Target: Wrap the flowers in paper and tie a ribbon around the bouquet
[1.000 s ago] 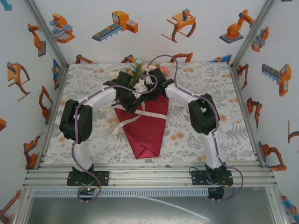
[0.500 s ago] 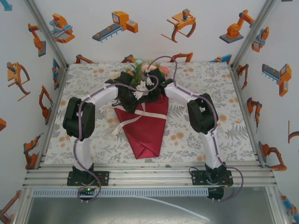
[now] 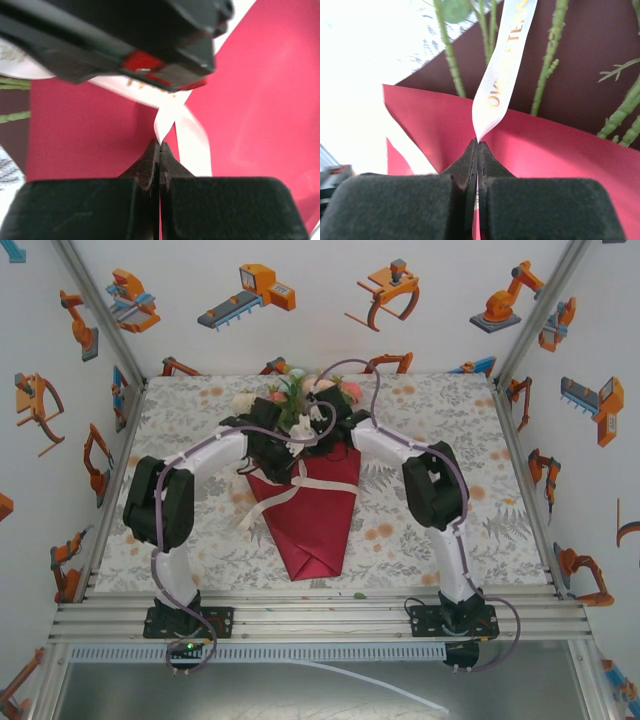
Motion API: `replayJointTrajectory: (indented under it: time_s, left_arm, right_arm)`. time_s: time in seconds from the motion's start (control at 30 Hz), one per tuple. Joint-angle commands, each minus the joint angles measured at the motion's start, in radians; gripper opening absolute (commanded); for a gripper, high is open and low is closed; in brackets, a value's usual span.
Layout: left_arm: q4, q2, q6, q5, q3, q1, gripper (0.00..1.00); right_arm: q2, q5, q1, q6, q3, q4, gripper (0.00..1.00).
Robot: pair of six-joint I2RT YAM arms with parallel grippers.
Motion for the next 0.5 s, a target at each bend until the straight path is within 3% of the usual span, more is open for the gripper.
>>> replayJointTrajectory:
  time_s: [0.0, 0.17, 0.33, 0.43, 0.47]
  left_arm:
    - [0.115, -0.087, -0.087, 0.119, -0.076, -0.013, 0.02]
    - [0.175, -0.142, -0.131, 0.154, -0.137, -0.014, 0.02]
    - [0.181, -0.190, -0.129, 0.164, -0.156, -0.013, 0.02]
    - [0.209, -0.217, -0.146, 0.202, -0.171, -0.011, 0.02]
    - [0.222, -0.226, -0.152, 0.216, -0.176, -0.011, 0.02]
  right_arm:
    - [-0.138, 0.022, -0.016, 0.169, -0.061, 0.145, 0.00]
    - [-0.205, 0.103, -0.014, 0.265, -0.169, 0.223, 0.00]
    - [-0.241, 0.182, -0.001, 0.214, -0.286, 0.183, 0.00]
    - [-0.265, 0.164, 0.012, 0.173, -0.342, 0.178, 0.00]
    - [-0.273, 0.141, 0.018, 0.153, -0.350, 0.167, 0.05]
